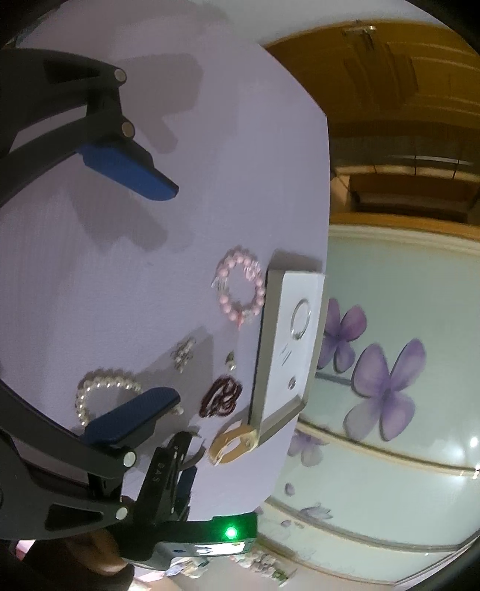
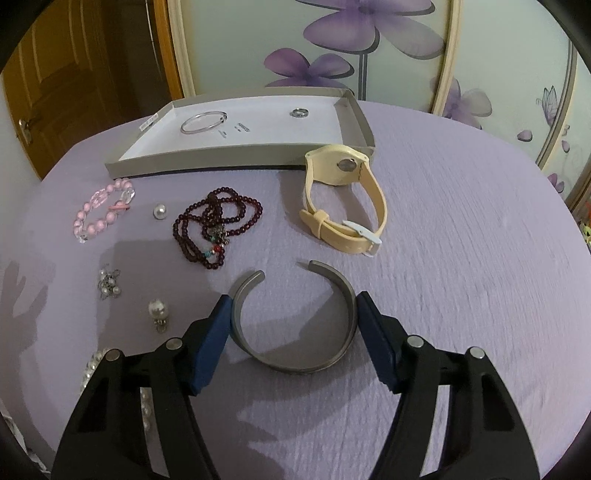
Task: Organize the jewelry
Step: 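Grasp the grey cuff with the right tool while the left tool grasps the pearl bracelet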
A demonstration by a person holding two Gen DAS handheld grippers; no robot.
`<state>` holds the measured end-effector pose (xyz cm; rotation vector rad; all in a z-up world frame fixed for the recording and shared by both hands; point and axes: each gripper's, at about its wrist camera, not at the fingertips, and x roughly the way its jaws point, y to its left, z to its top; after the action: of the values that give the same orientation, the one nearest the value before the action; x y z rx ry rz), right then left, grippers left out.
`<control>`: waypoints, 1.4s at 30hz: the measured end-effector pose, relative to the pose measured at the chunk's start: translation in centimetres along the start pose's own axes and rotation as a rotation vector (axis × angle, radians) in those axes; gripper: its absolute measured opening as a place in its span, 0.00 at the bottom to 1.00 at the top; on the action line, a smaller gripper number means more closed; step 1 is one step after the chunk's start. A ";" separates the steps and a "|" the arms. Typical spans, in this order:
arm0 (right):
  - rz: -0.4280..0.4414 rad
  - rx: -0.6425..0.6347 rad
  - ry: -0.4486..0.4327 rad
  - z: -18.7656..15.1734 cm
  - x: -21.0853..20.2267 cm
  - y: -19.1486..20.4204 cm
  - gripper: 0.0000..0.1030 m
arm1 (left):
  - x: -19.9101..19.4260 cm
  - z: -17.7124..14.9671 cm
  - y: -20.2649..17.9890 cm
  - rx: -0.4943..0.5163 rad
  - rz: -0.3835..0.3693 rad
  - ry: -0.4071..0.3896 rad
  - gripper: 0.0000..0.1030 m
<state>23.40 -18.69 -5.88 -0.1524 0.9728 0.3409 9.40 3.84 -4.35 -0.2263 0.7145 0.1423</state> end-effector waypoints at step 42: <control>0.051 0.165 -0.058 -1.8 -5.4 -2.9 0.67 | 3.1 -1.4 -5.0 0.203 -0.178 0.196 0.09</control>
<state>20.26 -23.10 -2.48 0.0317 0.9443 0.3087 11.87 -1.21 -6.66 -0.1087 0.8940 -0.1234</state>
